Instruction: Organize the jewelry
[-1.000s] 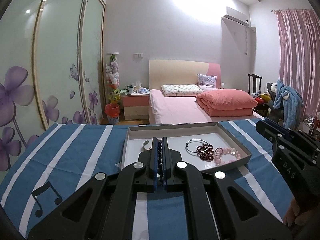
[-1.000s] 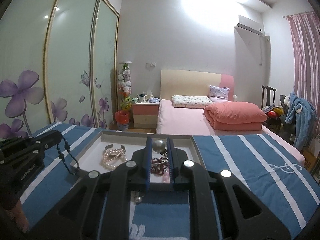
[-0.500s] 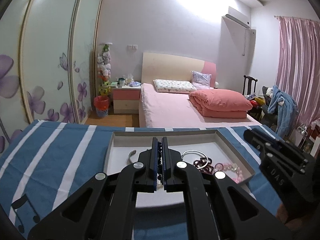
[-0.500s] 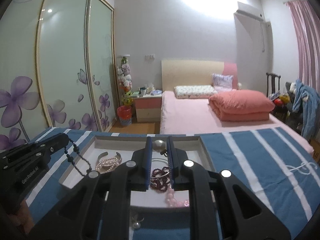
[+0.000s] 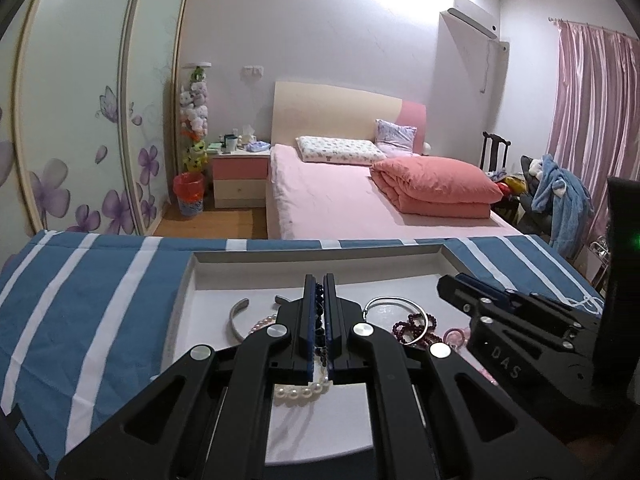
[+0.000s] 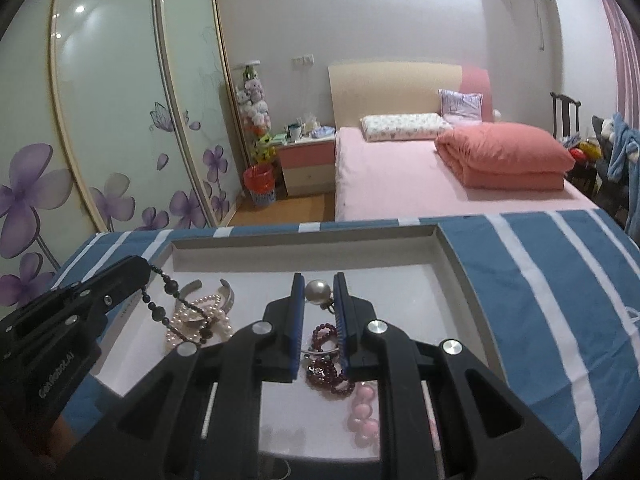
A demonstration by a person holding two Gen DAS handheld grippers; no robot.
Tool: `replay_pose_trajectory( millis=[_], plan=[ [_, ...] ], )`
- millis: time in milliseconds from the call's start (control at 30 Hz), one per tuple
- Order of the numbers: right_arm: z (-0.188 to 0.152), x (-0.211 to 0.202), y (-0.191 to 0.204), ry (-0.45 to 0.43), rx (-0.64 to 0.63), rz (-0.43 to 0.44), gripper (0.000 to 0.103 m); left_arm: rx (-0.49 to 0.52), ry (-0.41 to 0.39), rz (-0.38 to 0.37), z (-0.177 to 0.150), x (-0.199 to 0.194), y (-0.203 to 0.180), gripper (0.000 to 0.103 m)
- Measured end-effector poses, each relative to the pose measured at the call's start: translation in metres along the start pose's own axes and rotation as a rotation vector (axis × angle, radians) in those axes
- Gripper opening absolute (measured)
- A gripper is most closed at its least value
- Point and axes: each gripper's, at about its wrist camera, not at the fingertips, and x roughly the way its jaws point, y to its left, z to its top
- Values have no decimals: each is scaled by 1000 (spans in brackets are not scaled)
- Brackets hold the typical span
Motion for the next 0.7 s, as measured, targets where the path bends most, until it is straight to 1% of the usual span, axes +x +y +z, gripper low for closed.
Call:
replay_pose_trajectory(
  millis=[133,200,233,333,400,533,700],
  plan=[
    [-3,7,0,26,9,7,18,-5,27,-6,-1,9,1,5],
    [-2,6,-1,27,13,10,34,-17,36,-6,-1,10,5,5],
    [-2,5,-2,21,14,7,35,-23,40,-5,-1,10,6,5],
    [-2,-2,-4,12,16,7,35,-39,41,0,1,8,13,7],
    [-3,-6,-6,8,18,3,35,-52,33,4,3,3,16,11],
    [-4,-16,-10,3,18,2,35,-67,20,8,7,-6,24,12],
    [-11,-26,-8,7,7,3,35,-79,22,14,6,-14,29,13]
  ],
)
